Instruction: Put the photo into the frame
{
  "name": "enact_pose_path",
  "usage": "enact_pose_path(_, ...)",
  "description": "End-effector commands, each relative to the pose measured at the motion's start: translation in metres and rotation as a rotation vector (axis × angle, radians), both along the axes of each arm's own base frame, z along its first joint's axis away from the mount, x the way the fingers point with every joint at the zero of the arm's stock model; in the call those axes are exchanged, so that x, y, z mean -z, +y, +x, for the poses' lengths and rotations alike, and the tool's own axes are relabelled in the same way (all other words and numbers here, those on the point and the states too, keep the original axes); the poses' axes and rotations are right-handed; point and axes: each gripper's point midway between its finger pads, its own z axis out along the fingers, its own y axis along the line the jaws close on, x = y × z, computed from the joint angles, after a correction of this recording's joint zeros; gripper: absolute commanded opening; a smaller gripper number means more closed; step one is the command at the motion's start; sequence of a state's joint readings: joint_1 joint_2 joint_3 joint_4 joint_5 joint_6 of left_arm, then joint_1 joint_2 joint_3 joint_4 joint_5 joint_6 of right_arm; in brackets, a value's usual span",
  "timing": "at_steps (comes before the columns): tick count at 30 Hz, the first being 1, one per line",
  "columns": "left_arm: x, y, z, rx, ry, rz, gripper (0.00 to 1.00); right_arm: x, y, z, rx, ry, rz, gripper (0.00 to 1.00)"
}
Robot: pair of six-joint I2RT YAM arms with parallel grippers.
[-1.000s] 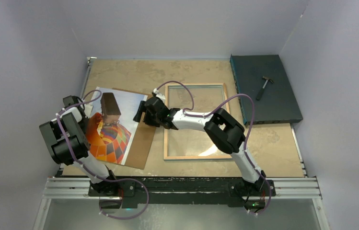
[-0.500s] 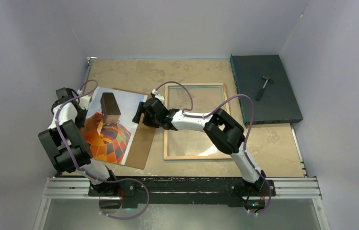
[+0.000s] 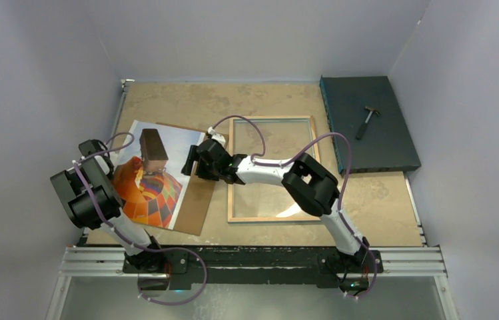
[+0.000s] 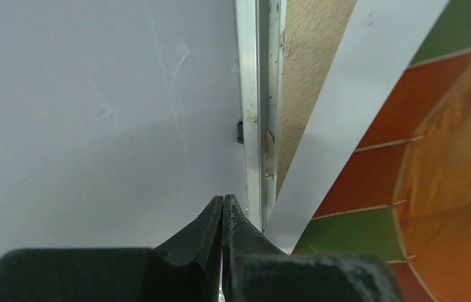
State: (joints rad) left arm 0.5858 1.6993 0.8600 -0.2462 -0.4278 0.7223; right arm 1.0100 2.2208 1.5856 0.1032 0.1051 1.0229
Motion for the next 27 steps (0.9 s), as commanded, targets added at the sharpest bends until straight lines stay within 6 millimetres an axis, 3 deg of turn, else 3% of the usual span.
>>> enact_pose_path(1, -0.005, 0.009, 0.005, -0.014, -0.04, 0.023, 0.0, 0.007, 0.003, -0.007, -0.026, 0.005, -0.026, 0.82)
enact_pose_path(12, 0.017, -0.048, -0.012, 0.016, -0.013, -0.272, 0.0, 0.018, -0.001, -0.016, -0.033, 0.049, -0.044, 0.82)
enact_pose_path(18, 0.018, -0.073, -0.02, 0.044, -0.004, -0.387, 0.0, 0.023, -0.003, -0.019, -0.031, 0.073, -0.051, 0.82)
enact_pose_path(27, 0.024, -0.088, -0.025, 0.059, 0.007, -0.457, 0.0, 0.033, -0.002, -0.026, -0.032, 0.11, -0.062, 0.82)
